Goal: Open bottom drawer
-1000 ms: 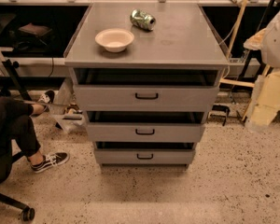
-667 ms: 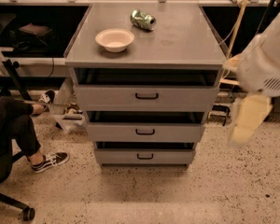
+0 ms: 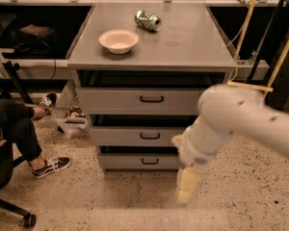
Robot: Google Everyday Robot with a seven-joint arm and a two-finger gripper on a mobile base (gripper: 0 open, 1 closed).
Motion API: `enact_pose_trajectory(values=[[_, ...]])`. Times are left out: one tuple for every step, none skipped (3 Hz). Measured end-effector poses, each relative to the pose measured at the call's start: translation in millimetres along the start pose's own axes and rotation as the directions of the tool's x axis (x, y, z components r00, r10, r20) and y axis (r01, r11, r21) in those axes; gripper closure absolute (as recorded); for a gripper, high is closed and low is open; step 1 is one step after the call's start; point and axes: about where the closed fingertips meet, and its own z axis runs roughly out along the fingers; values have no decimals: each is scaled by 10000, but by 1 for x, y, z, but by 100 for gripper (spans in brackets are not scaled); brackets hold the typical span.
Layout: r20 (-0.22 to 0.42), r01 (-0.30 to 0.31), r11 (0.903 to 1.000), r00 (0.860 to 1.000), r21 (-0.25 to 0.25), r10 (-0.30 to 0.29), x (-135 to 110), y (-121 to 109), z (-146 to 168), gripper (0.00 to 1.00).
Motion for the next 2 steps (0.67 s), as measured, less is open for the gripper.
enact_pose_trajectory(values=[[-62,-333,9884,9994,-1482,328,8,35,137,0],[-96,-941,9740,9955,-2060,942,18,50,240,0]])
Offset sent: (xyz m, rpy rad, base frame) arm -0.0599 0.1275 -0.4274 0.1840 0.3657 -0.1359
